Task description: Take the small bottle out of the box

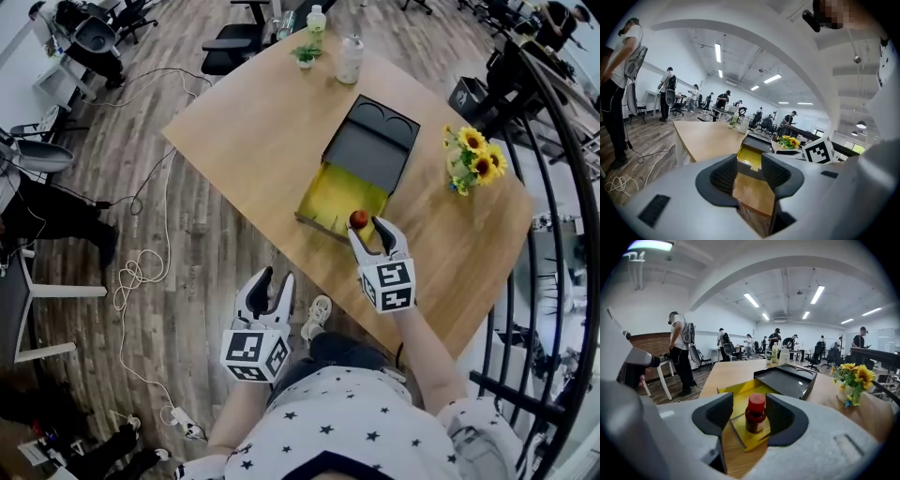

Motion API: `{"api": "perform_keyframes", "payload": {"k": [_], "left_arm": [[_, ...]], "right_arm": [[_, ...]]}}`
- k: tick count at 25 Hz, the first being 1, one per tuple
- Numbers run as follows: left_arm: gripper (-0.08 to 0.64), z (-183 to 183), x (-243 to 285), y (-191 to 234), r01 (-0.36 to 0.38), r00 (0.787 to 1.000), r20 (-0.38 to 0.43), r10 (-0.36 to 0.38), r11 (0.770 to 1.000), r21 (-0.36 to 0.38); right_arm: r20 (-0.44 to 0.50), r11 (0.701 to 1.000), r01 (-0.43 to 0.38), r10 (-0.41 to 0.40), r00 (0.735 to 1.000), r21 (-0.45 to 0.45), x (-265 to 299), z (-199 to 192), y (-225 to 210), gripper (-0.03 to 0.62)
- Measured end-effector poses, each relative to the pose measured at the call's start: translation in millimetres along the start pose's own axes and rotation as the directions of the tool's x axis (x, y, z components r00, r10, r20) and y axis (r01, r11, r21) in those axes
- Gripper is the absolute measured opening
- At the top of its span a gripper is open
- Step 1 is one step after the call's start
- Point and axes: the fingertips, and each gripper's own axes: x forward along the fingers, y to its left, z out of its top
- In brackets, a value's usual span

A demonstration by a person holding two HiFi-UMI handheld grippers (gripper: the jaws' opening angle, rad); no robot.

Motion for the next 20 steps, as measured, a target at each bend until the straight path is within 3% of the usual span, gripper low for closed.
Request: {"api": "perform_keyframes", "payload": {"k": [13, 20], "left_arm": [[0.143, -5, 38, 4, 0.034, 0.998, -0.052, -0.034, 0.999, -0.006], [0.143, -5, 46, 1, 0.055, 0.996, -0.067, -0.055, 0.998, 0.004]], "right_arm": [[-0.078, 0.998, -0.009, 0.013, 0.997, 0.055, 36, -21, -15, 0.196], [-0.074, 1.0, -0.002, 0.003, 0.997, 0.013, 37, -20, -15, 0.152]]}}
